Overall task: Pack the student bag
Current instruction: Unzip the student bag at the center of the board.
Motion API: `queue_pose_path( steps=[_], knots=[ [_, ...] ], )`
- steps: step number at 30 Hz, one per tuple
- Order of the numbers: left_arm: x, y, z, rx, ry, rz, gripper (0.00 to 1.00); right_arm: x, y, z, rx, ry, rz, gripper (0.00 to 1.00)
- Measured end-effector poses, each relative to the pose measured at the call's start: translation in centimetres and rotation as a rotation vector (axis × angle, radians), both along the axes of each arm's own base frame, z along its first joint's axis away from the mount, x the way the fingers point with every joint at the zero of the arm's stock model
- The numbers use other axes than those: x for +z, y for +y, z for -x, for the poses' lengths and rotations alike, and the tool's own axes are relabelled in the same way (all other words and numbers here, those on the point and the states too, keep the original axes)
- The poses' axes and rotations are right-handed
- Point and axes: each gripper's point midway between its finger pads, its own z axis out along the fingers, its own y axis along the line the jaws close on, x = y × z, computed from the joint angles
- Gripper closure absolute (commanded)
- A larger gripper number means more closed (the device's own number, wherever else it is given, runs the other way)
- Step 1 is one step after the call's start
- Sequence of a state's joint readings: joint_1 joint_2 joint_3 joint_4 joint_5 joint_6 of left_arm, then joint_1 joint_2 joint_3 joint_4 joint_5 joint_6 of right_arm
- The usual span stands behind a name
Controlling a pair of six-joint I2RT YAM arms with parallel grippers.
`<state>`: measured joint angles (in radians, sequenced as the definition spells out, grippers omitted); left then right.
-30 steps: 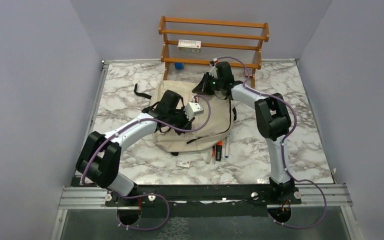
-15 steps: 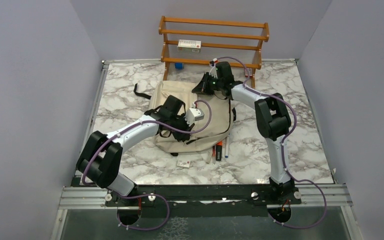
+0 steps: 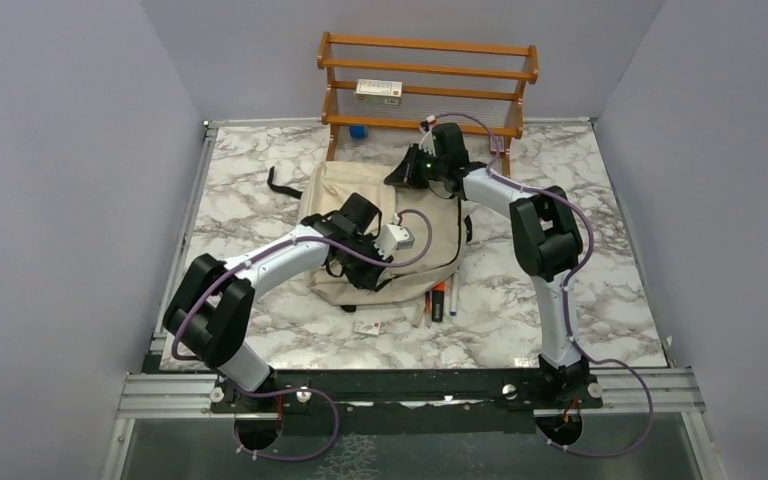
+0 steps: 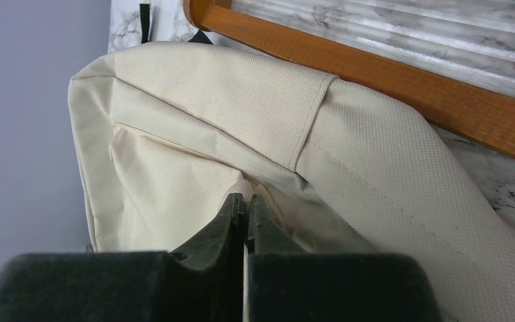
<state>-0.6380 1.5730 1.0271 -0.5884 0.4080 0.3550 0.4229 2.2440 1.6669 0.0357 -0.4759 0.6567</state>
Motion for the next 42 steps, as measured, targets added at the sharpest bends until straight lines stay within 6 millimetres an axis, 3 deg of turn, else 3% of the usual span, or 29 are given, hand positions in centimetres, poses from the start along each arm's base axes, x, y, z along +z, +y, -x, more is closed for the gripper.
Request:
queue_pose_path(
  steps=[3,7,14,18,23,27,33,37,42],
  knots=[
    [0.2,0.4,0.5,0.016,0.007,-0.024,0.55,0.3,-0.3,0.0,-0.001,-0.017,-0.002,0.88],
    [2.8,0.0,-0.8,0.057,-0.067,0.009,0.51,1.4,-0.8,0.2,-0.002,-0.059,0.008,0.76],
    [9.8,-0.6,-6.1,0.218,-0.259,0.186,0.49,6.1,-2.5,1.1,-0.02,-0.183,0.038,0.65],
    [11.2,1.6,-9.6,0.397,-0.296,0.236,0.3,8.0,-3.3,1.4,-0.025,-0.247,0.07,0.62],
    [12.4,5.8,-13.8,0.716,-0.338,0.251,0.2,7.1,-4.0,2.6,-0.021,-0.247,0.159,0.6],
    [13.9,7.4,-15.7,0.86,-0.377,0.306,0.09,5.1,-3.6,4.8,0.011,-0.213,0.235,0.59],
    [15.3,9.5,-17.5,0.998,-0.406,0.394,0.06,4.0,-3.0,8.6,0.056,-0.198,0.31,0.54],
    [14.6,10.8,-18.0,1.05,-0.409,0.404,0.06,3.7,-2.4,10.0,0.075,-0.199,0.336,0.47],
    [13.3,11.0,-17.8,1.052,-0.398,0.391,0.06,2.9,-1.8,11.3,0.103,-0.171,0.372,0.4]
  ],
)
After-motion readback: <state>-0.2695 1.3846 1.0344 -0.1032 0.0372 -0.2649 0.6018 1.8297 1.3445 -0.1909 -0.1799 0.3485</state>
